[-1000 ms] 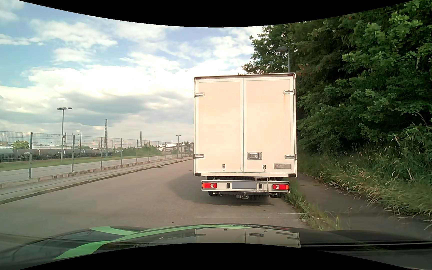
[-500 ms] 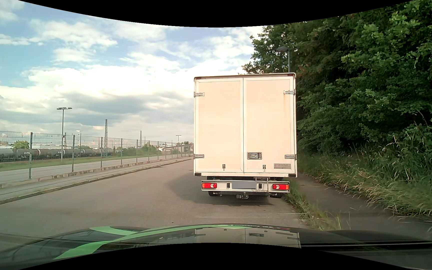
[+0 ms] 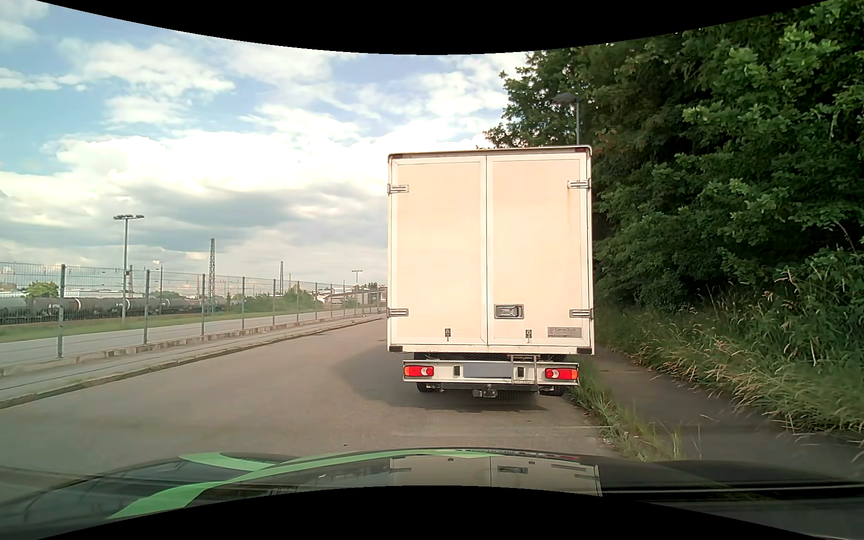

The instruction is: Follow the waypoints while adhering to traffic rules and regulations

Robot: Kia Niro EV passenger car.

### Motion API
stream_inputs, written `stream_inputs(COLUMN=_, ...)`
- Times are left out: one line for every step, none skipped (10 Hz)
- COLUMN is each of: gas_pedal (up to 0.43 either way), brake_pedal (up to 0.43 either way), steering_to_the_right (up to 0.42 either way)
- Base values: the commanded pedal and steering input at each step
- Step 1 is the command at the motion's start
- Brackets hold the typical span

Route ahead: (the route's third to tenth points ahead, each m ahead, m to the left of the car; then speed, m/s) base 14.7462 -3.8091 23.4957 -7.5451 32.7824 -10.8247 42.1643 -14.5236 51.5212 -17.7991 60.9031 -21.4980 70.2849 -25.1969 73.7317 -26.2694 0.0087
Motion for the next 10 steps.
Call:
stream_inputs(gas_pedal=0.0, brake_pedal=0.079, steering_to_the_right=-0.97)
stream_inputs(gas_pedal=0.0, brake_pedal=0.079, steering_to_the_right=-0.97)
stream_inputs(gas_pedal=0.0, brake_pedal=0.073, steering_to_the_right=-0.97)
stream_inputs(gas_pedal=0.0, brake_pedal=0.067, steering_to_the_right=-0.97)
stream_inputs(gas_pedal=0.0, brake_pedal=0.055, steering_to_the_right=-0.97)
stream_inputs(gas_pedal=0.0, brake_pedal=0.055, steering_to_the_right=-0.97)
stream_inputs(gas_pedal=0.0, brake_pedal=0.055, steering_to_the_right=-0.97)
stream_inputs(gas_pedal=0.0, brake_pedal=0.049, steering_to_the_right=-0.97)
stream_inputs(gas_pedal=0.0, brake_pedal=0.043, steering_to_the_right=-0.97)
stream_inputs(gas_pedal=0.0, brake_pedal=0.043, steering_to_the_right=-0.97)
